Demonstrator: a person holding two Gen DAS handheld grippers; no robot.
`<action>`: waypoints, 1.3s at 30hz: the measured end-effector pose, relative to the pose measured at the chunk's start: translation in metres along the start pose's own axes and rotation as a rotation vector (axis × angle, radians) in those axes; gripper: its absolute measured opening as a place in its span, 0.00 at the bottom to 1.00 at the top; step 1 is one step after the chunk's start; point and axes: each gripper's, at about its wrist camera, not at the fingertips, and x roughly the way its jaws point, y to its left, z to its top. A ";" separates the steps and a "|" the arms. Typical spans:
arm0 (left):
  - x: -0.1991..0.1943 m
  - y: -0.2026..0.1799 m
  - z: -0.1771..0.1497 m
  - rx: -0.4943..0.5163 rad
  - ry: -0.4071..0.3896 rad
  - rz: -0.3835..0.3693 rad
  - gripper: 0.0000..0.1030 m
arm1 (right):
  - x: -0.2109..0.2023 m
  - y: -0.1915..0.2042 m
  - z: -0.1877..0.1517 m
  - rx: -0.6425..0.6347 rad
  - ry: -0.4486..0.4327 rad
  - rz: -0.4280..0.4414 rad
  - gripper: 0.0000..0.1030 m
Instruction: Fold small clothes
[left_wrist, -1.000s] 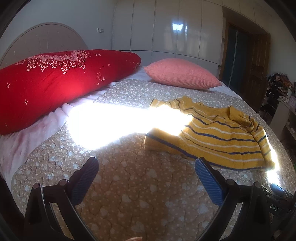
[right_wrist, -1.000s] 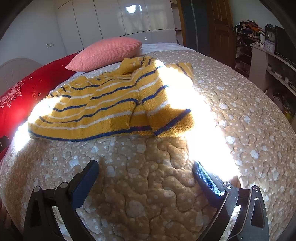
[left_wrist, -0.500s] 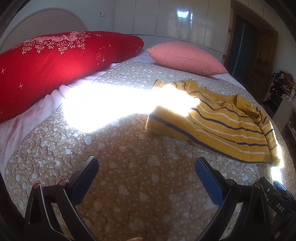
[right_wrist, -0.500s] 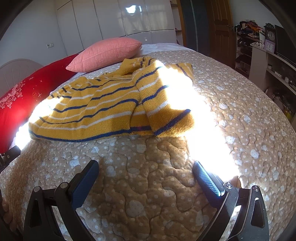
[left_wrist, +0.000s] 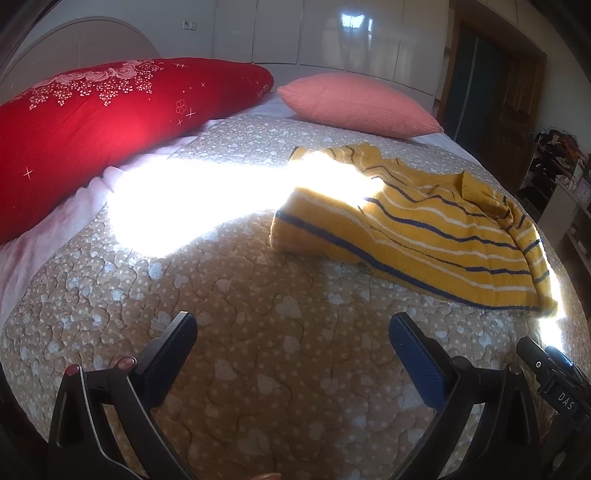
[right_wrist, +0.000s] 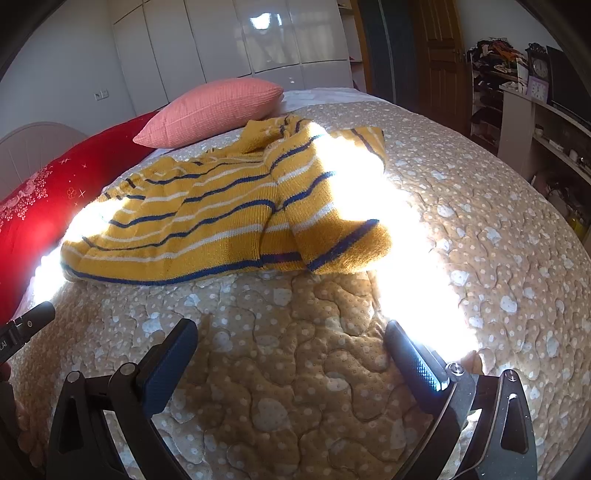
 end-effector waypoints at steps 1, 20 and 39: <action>0.001 0.000 0.000 0.002 0.002 0.000 1.00 | 0.000 -0.001 0.000 0.001 -0.001 0.001 1.00; 0.015 0.000 -0.006 0.000 0.067 -0.005 1.00 | -0.002 -0.001 0.000 0.003 -0.002 0.003 1.00; 0.023 0.001 -0.007 -0.007 0.095 0.001 1.00 | -0.002 -0.001 0.000 0.003 -0.002 0.003 1.00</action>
